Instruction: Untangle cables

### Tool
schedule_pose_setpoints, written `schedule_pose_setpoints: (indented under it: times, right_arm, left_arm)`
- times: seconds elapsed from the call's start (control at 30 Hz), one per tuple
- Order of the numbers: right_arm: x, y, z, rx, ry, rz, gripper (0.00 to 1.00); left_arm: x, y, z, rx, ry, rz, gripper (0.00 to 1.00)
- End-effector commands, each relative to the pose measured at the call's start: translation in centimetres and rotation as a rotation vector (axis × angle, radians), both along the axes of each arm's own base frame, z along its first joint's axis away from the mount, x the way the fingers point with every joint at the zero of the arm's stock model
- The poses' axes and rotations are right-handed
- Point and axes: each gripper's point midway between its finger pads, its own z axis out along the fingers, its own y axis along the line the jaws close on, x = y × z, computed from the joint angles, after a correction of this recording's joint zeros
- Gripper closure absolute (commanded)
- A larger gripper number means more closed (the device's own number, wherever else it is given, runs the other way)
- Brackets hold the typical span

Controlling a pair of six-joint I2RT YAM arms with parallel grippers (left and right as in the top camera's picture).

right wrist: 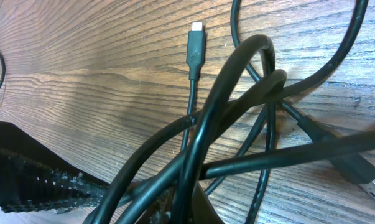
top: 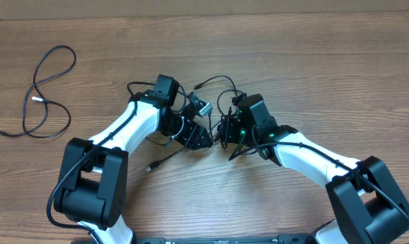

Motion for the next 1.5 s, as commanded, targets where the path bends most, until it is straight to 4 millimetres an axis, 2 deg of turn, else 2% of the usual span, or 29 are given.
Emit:
schedule_pose_setpoints:
  times: [0.0,0.43,0.57,0.8,0.9,0.93,0.97,1.0,1.03,1.07,1.23,1.3,1.47]
  right_arm:
    - [0.0,0.0,-0.3,-0.009,-0.002,-0.003,0.96]
    - [0.0,0.0,-0.3,-0.007,-0.001,-0.001,0.95]
    - [0.0,0.0,-0.3,-0.007,-0.001,-0.001,0.95]
    - [0.0,0.0,-0.3,-0.008,0.000,-0.001,0.95]
    - [0.0,0.0,-0.3,-0.008,0.000,-0.001,0.95]
    - [0.0,0.0,-0.3,-0.008,0.000,-0.001,0.95]
    - [0.0,0.0,-0.3,-0.008,0.000,-0.001,0.95]
    - [0.0,0.0,-0.3,-0.008,0.000,-0.001,0.95]
    - [0.0,0.0,-0.3,-0.008,0.001,-0.001,0.95]
    - [-0.1,0.0,-0.3,-0.009,0.002,-0.001,0.95]
    - [-0.1,0.0,-0.3,-0.009,0.002,-0.001,0.95]
    - [-0.1,0.0,-0.3,-0.009,0.002,-0.001,0.95]
    - [-0.1,0.0,-0.3,-0.009,0.002,-0.001,0.94]
  left_arm:
    - [-0.2,-0.3,0.4,-0.013,-0.018,-0.017,0.44]
    - [-0.5,-1.7,0.4,-0.015,-0.049,-0.059,0.40]
    - [-0.3,-2.0,0.3,-0.002,-0.061,-0.052,0.44]
    - [0.2,-2.2,0.3,-0.003,-0.073,-0.033,0.58]
    - [0.5,-2.3,0.4,-0.006,-0.076,-0.025,0.58]
    - [0.5,-2.3,0.4,-0.007,-0.077,-0.022,0.62]
    - [0.6,-2.3,0.4,-0.008,-0.080,-0.022,0.72]
    - [0.6,-2.3,0.4,-0.008,-0.081,-0.022,0.86]
    - [0.6,-2.3,0.4,-0.009,-0.083,-0.022,0.94]
    - [0.7,-2.3,0.4,-0.006,-0.085,-0.021,0.96]
    - [1.2,-1.5,-0.4,0.063,-0.084,0.025,0.92]
    - [1.3,-1.3,-0.4,0.071,-0.083,0.032,0.78]
    - [1.3,-1.3,-0.4,0.072,-0.082,0.032,0.63]
